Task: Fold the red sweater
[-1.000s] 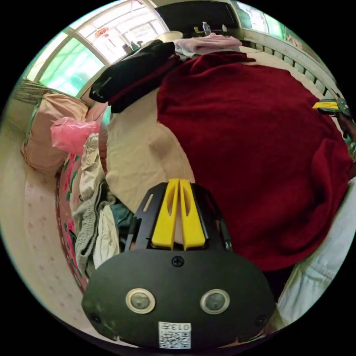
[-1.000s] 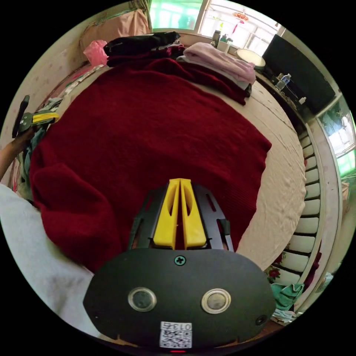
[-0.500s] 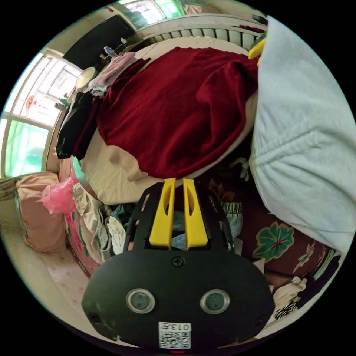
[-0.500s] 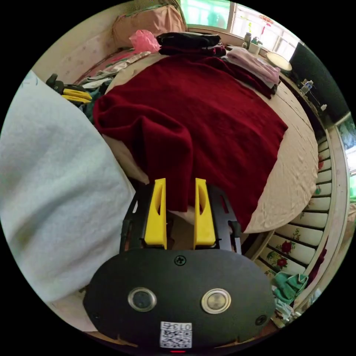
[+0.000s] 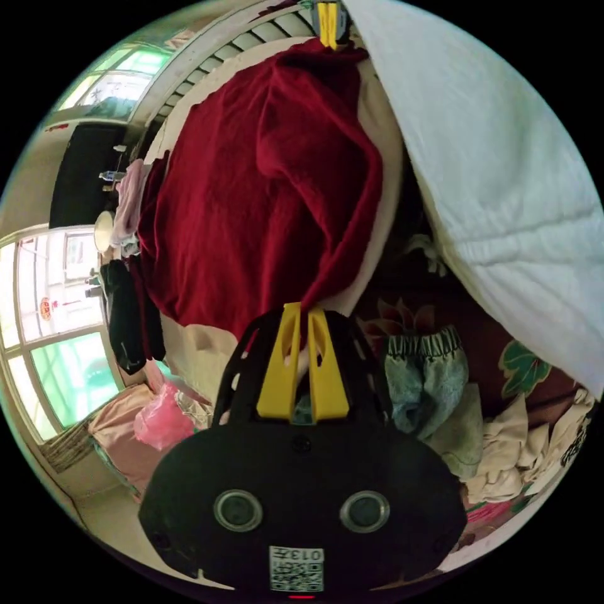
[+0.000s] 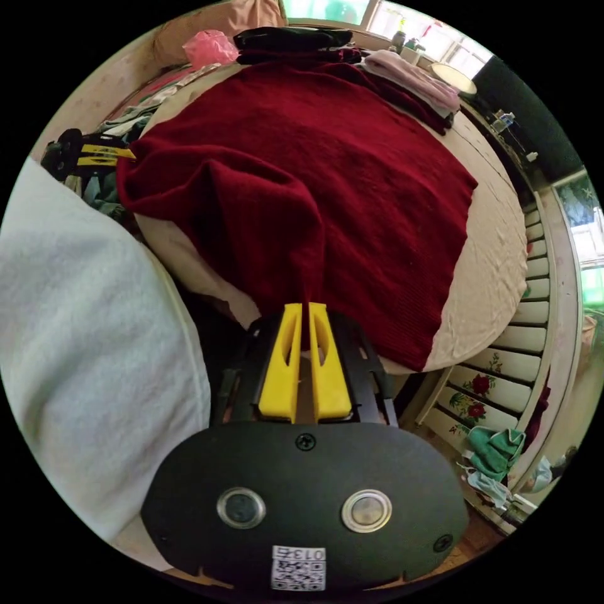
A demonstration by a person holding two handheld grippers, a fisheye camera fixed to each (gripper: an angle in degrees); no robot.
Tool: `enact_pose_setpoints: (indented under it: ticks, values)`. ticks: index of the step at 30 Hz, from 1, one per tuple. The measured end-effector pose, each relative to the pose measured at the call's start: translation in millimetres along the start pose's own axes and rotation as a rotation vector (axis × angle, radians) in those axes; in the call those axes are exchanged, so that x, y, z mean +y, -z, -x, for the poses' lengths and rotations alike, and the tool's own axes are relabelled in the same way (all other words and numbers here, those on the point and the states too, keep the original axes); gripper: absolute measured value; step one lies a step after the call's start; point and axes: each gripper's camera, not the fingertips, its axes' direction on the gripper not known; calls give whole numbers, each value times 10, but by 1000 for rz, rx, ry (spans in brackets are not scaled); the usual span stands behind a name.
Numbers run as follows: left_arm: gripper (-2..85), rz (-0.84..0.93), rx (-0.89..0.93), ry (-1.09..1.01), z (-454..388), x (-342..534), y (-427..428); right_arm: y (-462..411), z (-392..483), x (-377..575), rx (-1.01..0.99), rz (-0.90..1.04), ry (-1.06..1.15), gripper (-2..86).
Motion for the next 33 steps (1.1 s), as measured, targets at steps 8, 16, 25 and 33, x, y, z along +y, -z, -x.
enact_pose_setpoints:
  ticks: [8, 16, 25, 33]
  values:
    - [5, -184, 430, 344, 1712, 589, -226, 471, -588, -725, 97, -179, -65, 33]
    - [4, -257, 837, 847, 2885, 1415, -1357, 605, -1272, -1040, -75, -273, -47, 106]
    - [6, -185, 834, 861, 3240, 1540, -1718, 76, -948, 2, 87, -72, 105, 136]
    - [6, -139, 806, 829, 3521, 1588, -1775, -538, -1424, -541, -154, 9, 112, 49]
